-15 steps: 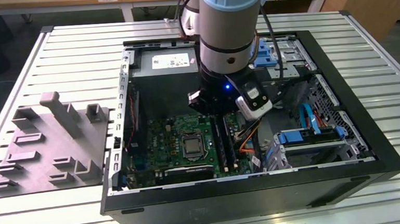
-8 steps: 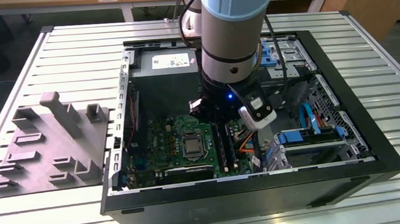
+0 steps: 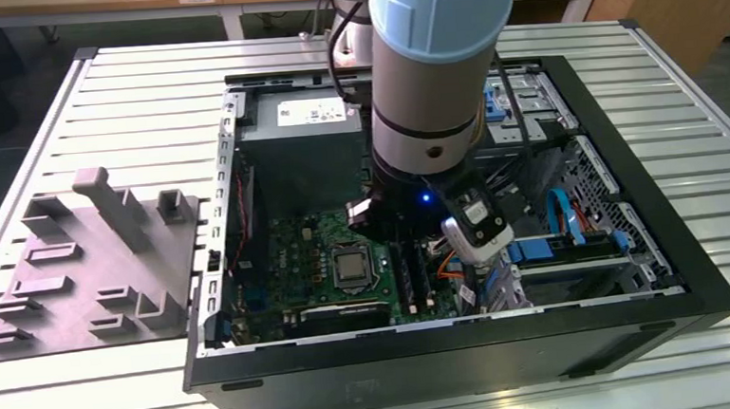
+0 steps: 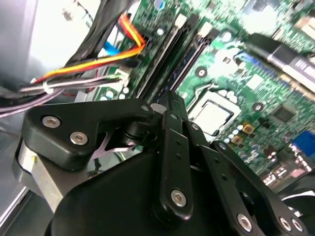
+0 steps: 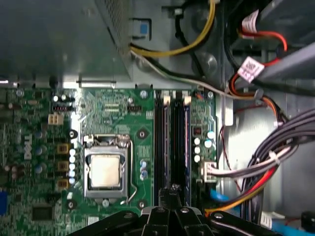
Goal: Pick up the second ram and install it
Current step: 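Press down the second ram until it locks into place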
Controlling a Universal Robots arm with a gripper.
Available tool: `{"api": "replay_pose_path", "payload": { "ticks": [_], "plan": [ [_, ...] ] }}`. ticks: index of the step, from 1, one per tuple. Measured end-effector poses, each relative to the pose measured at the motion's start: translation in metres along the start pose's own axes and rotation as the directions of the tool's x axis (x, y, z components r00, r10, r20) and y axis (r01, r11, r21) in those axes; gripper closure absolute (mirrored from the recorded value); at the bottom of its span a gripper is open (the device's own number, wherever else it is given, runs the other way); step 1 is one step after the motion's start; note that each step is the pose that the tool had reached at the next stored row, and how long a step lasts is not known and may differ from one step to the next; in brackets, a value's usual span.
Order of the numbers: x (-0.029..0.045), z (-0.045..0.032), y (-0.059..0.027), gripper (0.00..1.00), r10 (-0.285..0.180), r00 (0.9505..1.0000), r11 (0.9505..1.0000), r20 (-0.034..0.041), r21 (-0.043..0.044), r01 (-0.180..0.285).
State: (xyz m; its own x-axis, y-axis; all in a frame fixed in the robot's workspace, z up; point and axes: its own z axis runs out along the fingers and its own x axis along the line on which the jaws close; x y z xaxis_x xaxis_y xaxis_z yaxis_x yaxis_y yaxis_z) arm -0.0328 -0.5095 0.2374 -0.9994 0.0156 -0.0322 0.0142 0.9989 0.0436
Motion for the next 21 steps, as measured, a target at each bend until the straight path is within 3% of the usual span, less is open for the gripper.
{"api": "replay_pose_path", "payload": {
  "ticks": [21],
  "plan": [
    [-0.0004, 0.0008, -0.0156, 0.90, 0.000, 1.0000, 1.0000, 0.0001, -0.0004, 0.000]
  ]
}}
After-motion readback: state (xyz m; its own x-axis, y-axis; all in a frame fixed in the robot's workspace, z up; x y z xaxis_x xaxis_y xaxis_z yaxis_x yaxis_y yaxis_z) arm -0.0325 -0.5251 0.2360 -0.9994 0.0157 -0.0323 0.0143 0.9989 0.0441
